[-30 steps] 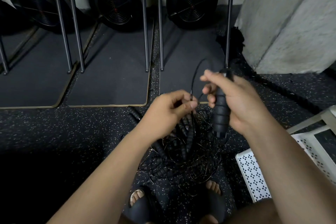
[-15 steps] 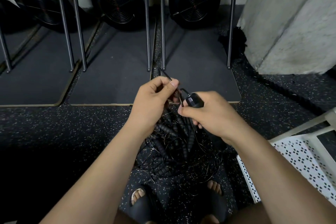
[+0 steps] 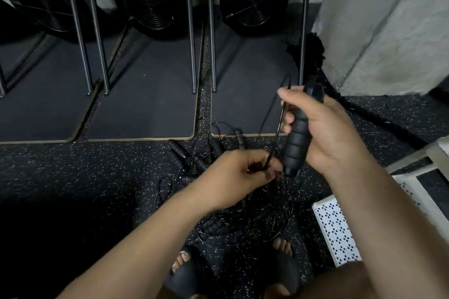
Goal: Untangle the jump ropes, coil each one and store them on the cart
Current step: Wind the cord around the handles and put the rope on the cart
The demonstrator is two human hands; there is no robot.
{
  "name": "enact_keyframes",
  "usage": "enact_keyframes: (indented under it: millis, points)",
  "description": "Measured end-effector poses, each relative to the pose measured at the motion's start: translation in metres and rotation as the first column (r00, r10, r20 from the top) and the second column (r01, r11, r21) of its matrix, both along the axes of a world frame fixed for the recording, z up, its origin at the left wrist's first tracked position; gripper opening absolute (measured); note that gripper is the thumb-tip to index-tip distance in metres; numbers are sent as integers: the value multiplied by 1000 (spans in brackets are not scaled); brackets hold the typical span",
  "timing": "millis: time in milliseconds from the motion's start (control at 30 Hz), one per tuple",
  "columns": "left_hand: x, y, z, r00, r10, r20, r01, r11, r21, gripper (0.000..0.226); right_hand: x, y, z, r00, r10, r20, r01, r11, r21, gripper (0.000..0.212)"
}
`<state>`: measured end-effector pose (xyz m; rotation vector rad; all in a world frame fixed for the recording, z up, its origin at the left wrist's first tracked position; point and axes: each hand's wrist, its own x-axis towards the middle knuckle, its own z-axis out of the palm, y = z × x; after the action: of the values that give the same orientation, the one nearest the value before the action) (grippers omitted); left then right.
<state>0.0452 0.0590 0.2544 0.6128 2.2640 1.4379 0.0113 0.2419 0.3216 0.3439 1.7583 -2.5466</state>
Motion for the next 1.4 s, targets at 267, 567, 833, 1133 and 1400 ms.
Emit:
enact_keyframes:
  millis: [267,567,833,1133,1400]
  points:
    - [-8,-15,-2,969,152,-194,-190,963,-191,9,-4,7,-9,999,28,35,-30,997,64,34]
    - [-24,-30,18,884,466,39,-456,839,296,8,7,-11,-17,921,362,143,-388,821,419,12]
    - [-30,-39,28,831,476,289,-554,658,510,8,13,-36,-36,877,450,169,-407,508,759,13]
    - [-32,-45,30,771,540,339,-634,597,491,10,22,-53,-36,915,402,-17,-207,507,837,22]
    - [-17,-34,27,963,164,212,-198,969,150,32,19,-32,-2,954,149,-261,-2,872,490,10]
